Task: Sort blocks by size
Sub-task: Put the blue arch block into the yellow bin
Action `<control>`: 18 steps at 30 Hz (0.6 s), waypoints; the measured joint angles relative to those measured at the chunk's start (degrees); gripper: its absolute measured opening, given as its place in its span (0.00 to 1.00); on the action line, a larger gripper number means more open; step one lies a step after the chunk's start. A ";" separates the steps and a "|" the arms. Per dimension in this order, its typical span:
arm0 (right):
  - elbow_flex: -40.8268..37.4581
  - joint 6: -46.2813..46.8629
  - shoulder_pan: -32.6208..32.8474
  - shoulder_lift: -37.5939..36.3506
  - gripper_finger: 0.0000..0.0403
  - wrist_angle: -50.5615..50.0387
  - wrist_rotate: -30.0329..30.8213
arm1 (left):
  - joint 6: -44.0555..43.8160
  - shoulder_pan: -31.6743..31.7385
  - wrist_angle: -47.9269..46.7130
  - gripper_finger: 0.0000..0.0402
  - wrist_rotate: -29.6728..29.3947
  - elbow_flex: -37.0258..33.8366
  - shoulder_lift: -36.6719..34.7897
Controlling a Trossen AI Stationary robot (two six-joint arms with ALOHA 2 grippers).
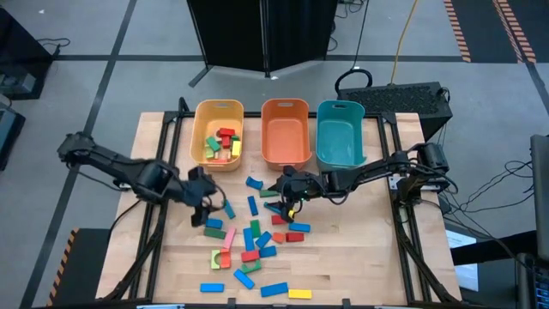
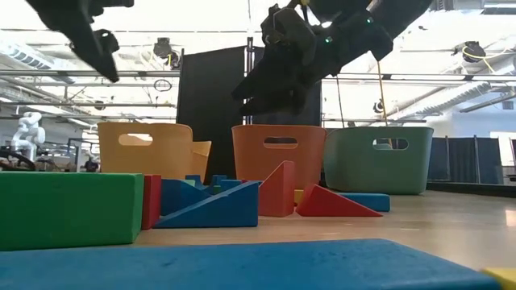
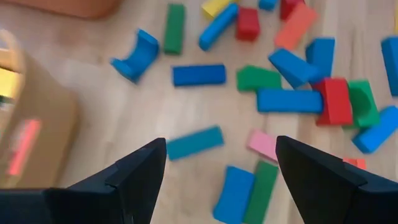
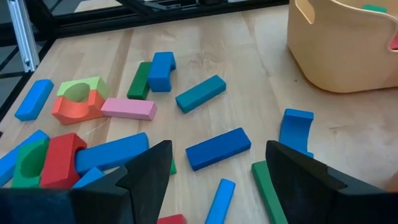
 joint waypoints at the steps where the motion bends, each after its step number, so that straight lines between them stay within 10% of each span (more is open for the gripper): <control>1: 0.00 0.00 0.00 0.00 0.61 0.00 0.00 | -0.82 -1.16 0.31 0.76 0.02 -0.37 0.75; 18: 0.00 0.46 0.35 0.00 0.61 -0.04 -0.07 | -2.54 -9.88 3.73 0.76 0.89 -1.05 18.42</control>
